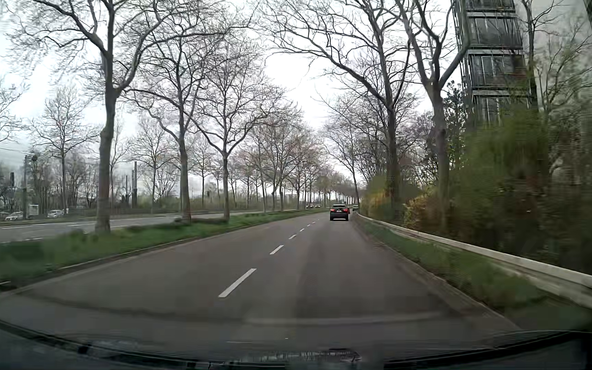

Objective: Follow the waypoints while adhering to traffic rules and regulations

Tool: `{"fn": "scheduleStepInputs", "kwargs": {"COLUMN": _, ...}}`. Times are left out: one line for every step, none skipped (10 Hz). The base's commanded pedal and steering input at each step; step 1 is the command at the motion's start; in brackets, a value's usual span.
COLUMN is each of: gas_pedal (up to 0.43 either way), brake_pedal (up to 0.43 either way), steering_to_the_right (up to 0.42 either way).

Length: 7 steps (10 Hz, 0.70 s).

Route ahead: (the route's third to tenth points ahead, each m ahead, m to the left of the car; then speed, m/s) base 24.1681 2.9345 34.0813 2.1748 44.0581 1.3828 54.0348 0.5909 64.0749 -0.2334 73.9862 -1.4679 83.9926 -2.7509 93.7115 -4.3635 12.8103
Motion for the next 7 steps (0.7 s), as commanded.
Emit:
{"fn": "scheduleStepInputs", "kwargs": {"gas_pedal": 0.118, "brake_pedal": 0.0, "steering_to_the_right": 0.013}}
{"fn": "scheduleStepInputs", "kwargs": {"gas_pedal": 0.118, "brake_pedal": 0.0, "steering_to_the_right": 0.014}}
{"fn": "scheduleStepInputs", "kwargs": {"gas_pedal": 0.118, "brake_pedal": 0.0, "steering_to_the_right": 0.014}}
{"fn": "scheduleStepInputs", "kwargs": {"gas_pedal": 0.118, "brake_pedal": 0.0, "steering_to_the_right": 0.014}}
{"fn": "scheduleStepInputs", "kwargs": {"gas_pedal": 0.118, "brake_pedal": 0.0, "steering_to_the_right": 0.014}}
{"fn": "scheduleStepInputs", "kwargs": {"gas_pedal": 0.118, "brake_pedal": 0.0, "steering_to_the_right": 0.014}}
{"fn": "scheduleStepInputs", "kwargs": {"gas_pedal": 0.118, "brake_pedal": 0.0, "steering_to_the_right": 0.014}}
